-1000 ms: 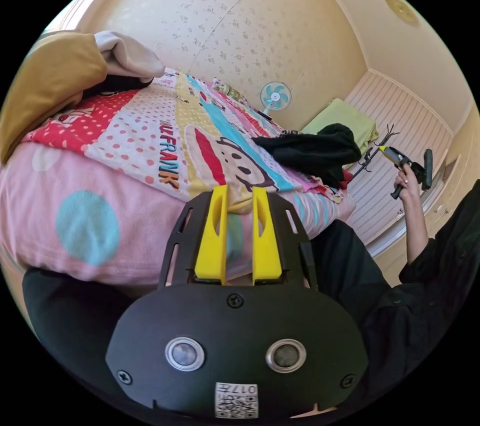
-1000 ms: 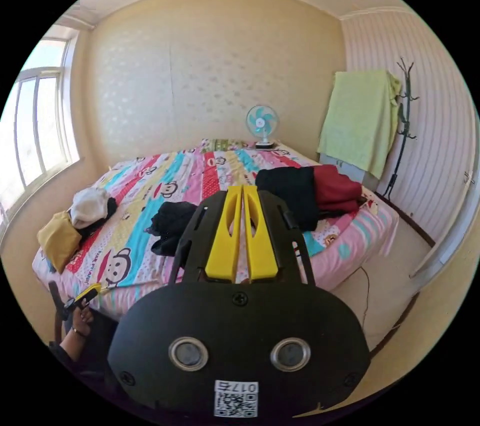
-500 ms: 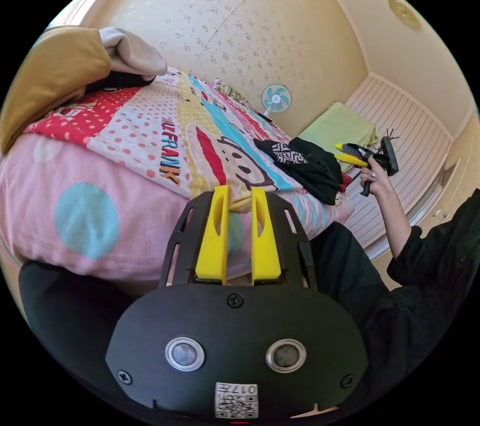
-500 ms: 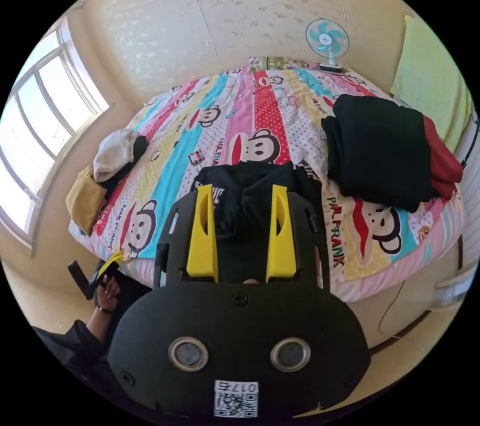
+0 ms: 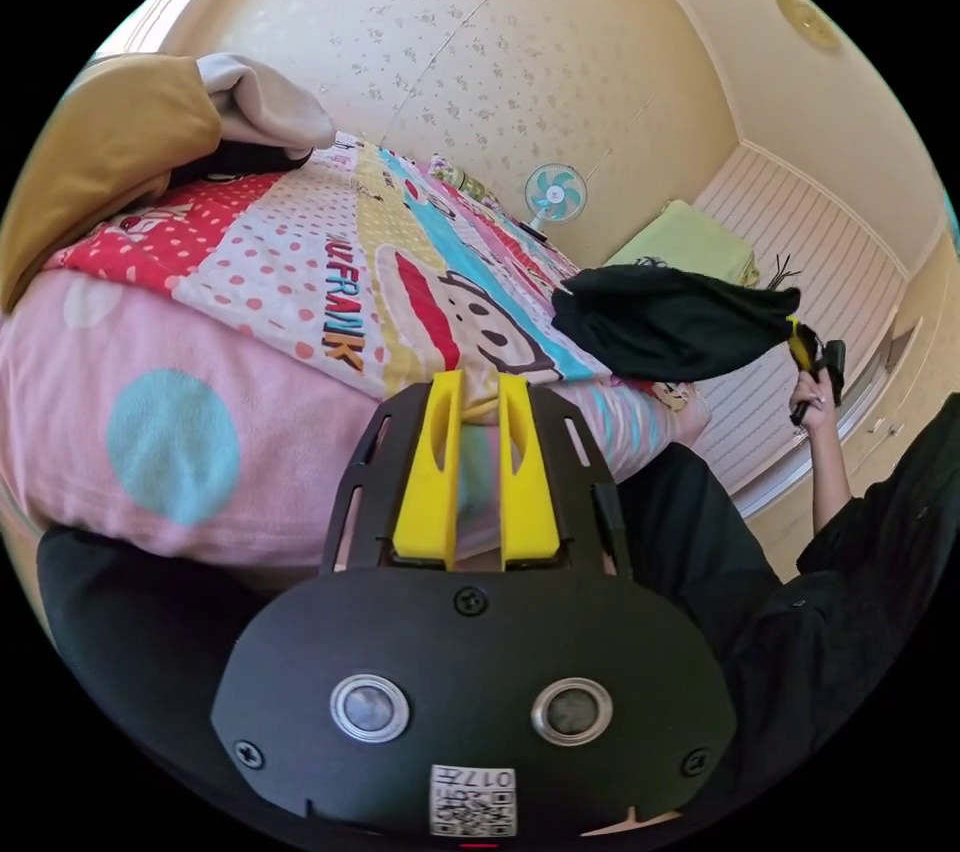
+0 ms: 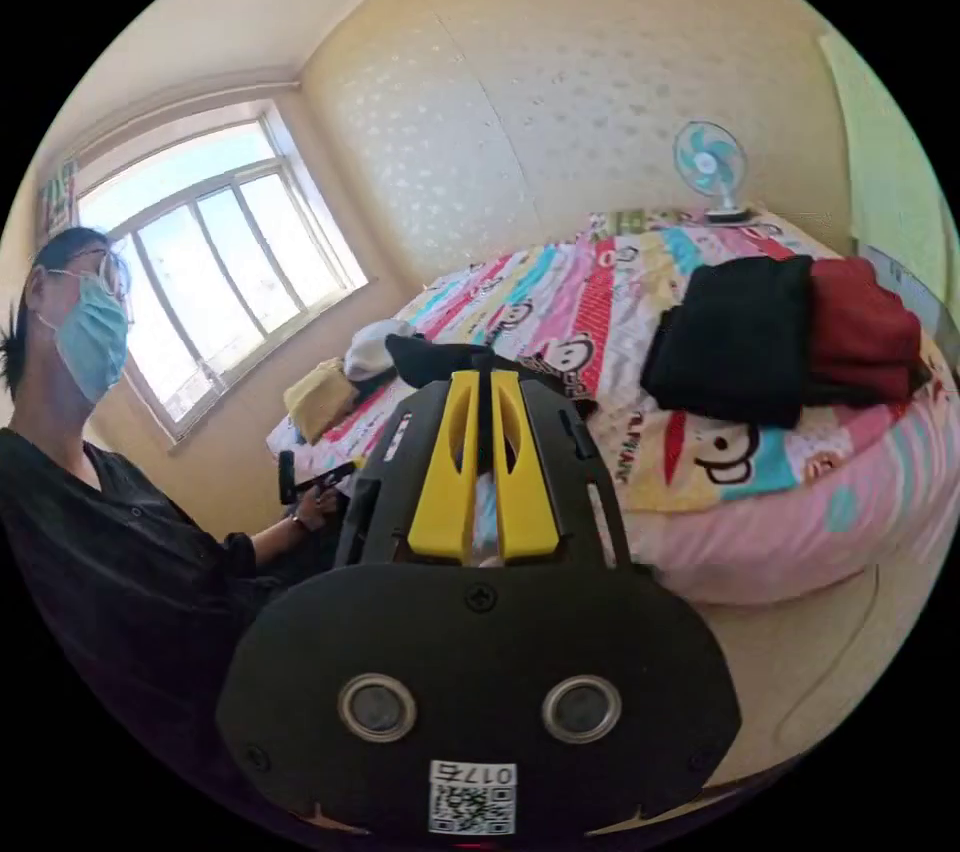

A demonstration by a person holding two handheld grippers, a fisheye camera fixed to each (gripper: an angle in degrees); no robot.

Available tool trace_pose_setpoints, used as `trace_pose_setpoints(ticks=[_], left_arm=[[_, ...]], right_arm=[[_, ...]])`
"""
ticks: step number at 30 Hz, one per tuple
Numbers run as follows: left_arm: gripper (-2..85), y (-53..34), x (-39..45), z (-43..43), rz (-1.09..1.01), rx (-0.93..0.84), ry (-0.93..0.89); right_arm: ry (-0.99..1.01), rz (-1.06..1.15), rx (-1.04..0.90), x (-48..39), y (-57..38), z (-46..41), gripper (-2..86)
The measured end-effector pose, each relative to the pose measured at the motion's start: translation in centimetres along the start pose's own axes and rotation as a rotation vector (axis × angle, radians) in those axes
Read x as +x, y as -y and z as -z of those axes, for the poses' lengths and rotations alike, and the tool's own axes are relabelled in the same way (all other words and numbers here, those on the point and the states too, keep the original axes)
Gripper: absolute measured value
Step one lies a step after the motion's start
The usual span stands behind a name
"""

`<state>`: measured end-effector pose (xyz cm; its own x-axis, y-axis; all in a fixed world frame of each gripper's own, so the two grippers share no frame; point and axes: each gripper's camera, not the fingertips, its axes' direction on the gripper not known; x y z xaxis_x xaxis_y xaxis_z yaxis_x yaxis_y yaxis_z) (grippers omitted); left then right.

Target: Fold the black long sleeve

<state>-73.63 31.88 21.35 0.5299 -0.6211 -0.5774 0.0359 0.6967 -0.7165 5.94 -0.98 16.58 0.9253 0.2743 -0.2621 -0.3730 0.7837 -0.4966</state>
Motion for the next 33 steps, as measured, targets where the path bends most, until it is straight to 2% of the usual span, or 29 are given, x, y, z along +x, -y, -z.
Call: trace_pose_setpoints(ticks=[2,5,8,13,17,18,19,21,23,25,28,30,33], left_arm=[[6.8,-0.4,0.1,-0.2,0.007,0.007,0.004],[7.8,-0.9,1.8,-0.5,-0.052,-0.007,0.073],[9.1,-0.8,6.2,-1.7,-0.202,-0.067,0.109],[11.6,3.9,17.8,-7.4,-0.472,-0.018,-0.114],[15.8,8.6,23.4,-15.1,-0.481,-0.043,-0.039],[15.8,9.2,24.1,-18.9,-0.483,-0.133,-0.034],[15.2,9.2,24.0,-23.6,-0.448,-0.298,-0.039],[8.5,7.7,22.8,-29.3,-0.335,-0.57,-0.038],[5.8,6.4,21.9,-27.5,-0.289,-0.436,-0.097],[4.8,4.7,20.4,-22.9,-0.31,-0.367,-0.299],[4.1,1.4,17.6,-14.5,-0.391,-0.282,-0.603],[3.7,-0.7,16.3,-9.5,-0.447,-0.311,-0.676],[3.7,-4.0,15.9,-2.7,-0.506,-0.441,-0.782]], right_arm=[[-0.308,-0.236,-0.112,4.6,-3.5,-0.1,2.0],[-0.392,-0.326,-0.134,7.0,-6.0,-1.7,1.5],[-0.45,-0.292,-0.114,6.3,-4.5,-3.8,1.5],[-0.372,-0.14,-0.041,2.9,-0.1,-5.9,2.4],[-0.23,-0.059,-0.086,2.0,1.3,-8.6,3.4],[-0.227,-0.063,-0.104,2.1,1.2,-9.1,3.5],[-0.232,-0.077,-0.147,2.6,0.9,-10.0,3.8],[-0.251,-0.105,-0.209,3.5,0.1,-10.6,4.0],[-0.298,-0.134,-0.236,4.9,-1.6,-9.9,4.3],[-0.316,-0.148,-0.225,6.2,-2.9,-8.8,4.6],[-0.182,-0.136,-0.145,8.2,-3.8,-7.4,5.3],[-0.122,-0.123,-0.117,9.3,-3.2,-7.3,6.1],[-0.163,-0.093,-0.081,10.5,-1.2,-8.3,8.6]])
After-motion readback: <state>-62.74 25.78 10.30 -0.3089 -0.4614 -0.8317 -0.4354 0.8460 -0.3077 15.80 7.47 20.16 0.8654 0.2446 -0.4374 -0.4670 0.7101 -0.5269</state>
